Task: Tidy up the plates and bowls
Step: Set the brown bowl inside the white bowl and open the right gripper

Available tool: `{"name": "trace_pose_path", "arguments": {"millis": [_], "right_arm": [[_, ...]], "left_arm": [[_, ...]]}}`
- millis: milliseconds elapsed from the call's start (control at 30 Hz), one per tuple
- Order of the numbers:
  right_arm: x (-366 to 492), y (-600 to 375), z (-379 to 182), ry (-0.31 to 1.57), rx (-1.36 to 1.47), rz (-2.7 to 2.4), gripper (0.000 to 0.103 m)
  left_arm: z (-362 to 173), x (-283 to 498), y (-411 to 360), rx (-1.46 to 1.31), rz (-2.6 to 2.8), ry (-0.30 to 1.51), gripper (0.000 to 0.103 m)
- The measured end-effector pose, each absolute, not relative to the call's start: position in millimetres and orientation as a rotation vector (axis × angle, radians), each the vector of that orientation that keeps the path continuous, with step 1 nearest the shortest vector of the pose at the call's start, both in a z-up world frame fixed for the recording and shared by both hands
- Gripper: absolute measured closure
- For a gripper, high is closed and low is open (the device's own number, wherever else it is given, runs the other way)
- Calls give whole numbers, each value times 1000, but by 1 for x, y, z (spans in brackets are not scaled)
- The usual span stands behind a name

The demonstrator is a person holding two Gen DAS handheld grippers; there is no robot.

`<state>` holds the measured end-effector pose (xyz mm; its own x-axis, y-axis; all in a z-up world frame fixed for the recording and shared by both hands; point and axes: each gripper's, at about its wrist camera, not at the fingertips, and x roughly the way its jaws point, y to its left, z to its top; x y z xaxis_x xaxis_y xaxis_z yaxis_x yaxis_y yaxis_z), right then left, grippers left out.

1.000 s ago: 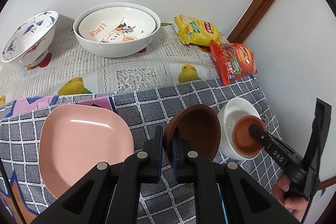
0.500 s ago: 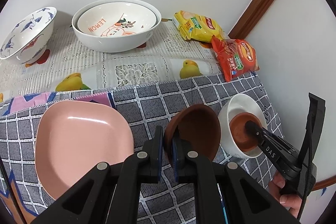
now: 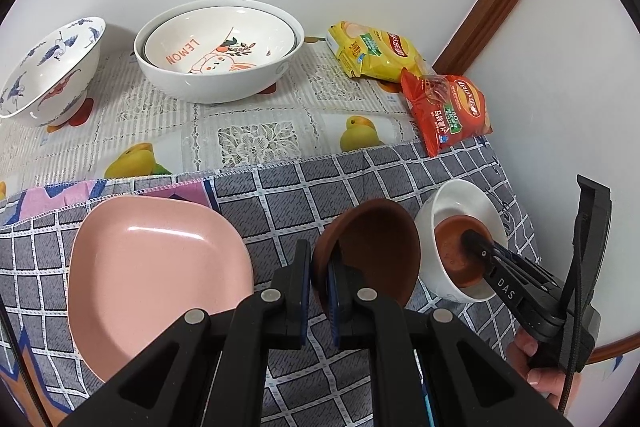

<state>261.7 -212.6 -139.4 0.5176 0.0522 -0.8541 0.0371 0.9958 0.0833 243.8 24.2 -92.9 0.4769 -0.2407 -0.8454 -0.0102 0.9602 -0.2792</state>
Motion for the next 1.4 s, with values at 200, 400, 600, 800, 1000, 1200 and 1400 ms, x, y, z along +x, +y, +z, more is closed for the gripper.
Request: {"name": "trace_pose_path", "arguments": {"millis": [200, 400, 600, 800, 1000, 1200, 1400], "right_arm": [[263, -210, -141, 1023, 67, 0, 93], [266, -204, -143, 1021, -12, -29, 93], [269, -201, -147, 1032, -45, -38, 92], [271, -197, -149, 1041, -81, -47, 90], [274, -196, -150, 1064, -84, -35, 87], [276, -193, -151, 1065, -59, -4, 89], [275, -194, -150, 1061, -62, 9, 89]], "left_arm": [[-93, 244, 24, -259, -143, 1067, 95], [-93, 243, 26, -255, -142, 1070, 95], [-96, 242, 27, -257, -138, 1075, 95], [-98, 242, 29, -262, -135, 1079, 95], [-98, 242, 30, -262, -134, 1080, 95], [-95, 238, 34, -263, -128, 1076, 95], [-92, 233, 34, -256, -127, 1077, 95]]}}
